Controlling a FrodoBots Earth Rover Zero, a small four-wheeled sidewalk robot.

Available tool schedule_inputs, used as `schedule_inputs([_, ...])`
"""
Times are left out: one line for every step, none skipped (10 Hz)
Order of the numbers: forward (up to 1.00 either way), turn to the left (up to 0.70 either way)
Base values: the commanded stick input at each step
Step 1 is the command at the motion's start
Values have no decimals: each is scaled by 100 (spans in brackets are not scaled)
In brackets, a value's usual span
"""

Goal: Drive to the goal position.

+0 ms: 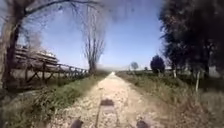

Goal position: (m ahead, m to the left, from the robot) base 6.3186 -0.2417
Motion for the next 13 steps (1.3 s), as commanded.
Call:
schedule_inputs([70,0])
schedule_inputs([70,0])
schedule_inputs([70,0])
schedule_inputs([70,0])
schedule_inputs([70,0])
schedule_inputs([70,0])
schedule_inputs([70,0])
schedule_inputs([70,0])
schedule_inputs([70,0])
schedule_inputs([70,-3])
schedule_inputs([70,-29])
schedule_inputs([70,-11])
schedule_inputs([70,0])
